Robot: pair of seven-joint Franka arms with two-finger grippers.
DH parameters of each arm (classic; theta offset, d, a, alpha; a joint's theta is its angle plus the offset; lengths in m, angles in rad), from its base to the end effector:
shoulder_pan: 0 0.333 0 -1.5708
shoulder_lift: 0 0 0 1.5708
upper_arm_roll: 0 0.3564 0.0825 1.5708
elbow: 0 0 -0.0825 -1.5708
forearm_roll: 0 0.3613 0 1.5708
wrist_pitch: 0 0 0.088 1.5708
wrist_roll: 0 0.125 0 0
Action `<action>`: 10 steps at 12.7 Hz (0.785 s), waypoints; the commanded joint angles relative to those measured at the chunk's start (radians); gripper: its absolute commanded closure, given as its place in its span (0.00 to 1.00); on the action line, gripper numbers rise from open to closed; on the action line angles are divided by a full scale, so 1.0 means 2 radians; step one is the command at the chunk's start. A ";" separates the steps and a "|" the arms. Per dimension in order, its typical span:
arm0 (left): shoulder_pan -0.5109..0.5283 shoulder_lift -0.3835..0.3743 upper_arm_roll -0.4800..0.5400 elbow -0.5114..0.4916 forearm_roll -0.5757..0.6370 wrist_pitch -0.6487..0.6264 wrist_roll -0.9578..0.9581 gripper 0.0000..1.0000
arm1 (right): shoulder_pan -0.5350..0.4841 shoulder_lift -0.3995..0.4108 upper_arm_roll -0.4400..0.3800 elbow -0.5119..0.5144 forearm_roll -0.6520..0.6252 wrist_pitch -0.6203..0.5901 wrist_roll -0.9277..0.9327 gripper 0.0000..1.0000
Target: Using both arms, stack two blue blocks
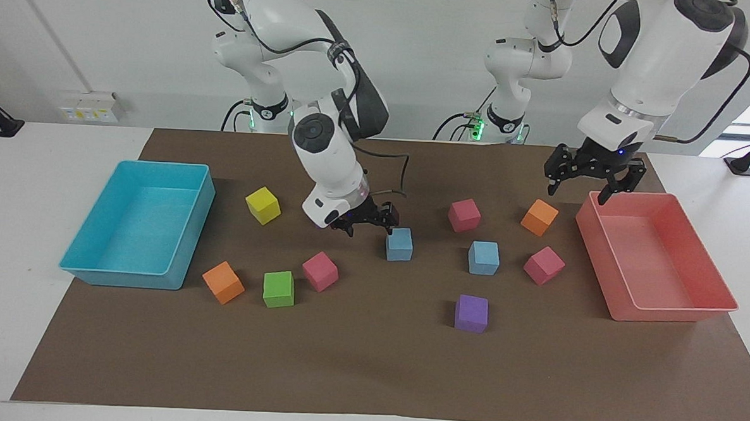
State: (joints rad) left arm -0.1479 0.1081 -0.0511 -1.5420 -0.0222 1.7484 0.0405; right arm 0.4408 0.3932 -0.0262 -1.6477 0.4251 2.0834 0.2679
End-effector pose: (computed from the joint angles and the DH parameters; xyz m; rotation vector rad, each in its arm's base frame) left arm 0.5753 -0.1167 0.6164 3.0812 -0.3654 0.1490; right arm 0.5996 0.2960 0.4244 -2.7808 0.0749 0.1151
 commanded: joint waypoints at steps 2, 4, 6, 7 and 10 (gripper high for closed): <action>-0.029 0.003 0.006 -0.059 -0.003 0.075 -0.036 0.00 | -0.031 -0.014 0.006 -0.030 0.053 0.003 -0.075 0.00; -0.037 0.011 0.006 -0.089 -0.003 0.109 -0.039 0.00 | -0.045 -0.014 0.006 -0.053 0.115 0.004 -0.128 0.00; -0.049 0.022 0.007 -0.119 -0.002 0.149 -0.062 0.00 | -0.057 -0.018 0.006 -0.073 0.140 0.004 -0.160 0.00; -0.050 0.030 0.007 -0.129 -0.001 0.166 -0.066 0.00 | -0.060 -0.018 0.006 -0.083 0.161 0.004 -0.180 0.16; -0.059 0.045 0.007 -0.168 -0.001 0.220 -0.072 0.00 | -0.062 -0.017 0.005 -0.106 0.199 0.014 -0.214 0.69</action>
State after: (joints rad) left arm -0.2401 0.2014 -0.0519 -1.8249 -0.0222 2.1225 -0.0813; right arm 0.3295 0.3909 -0.0265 -1.8055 0.7770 2.0890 -0.1152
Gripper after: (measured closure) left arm 0.000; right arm 0.396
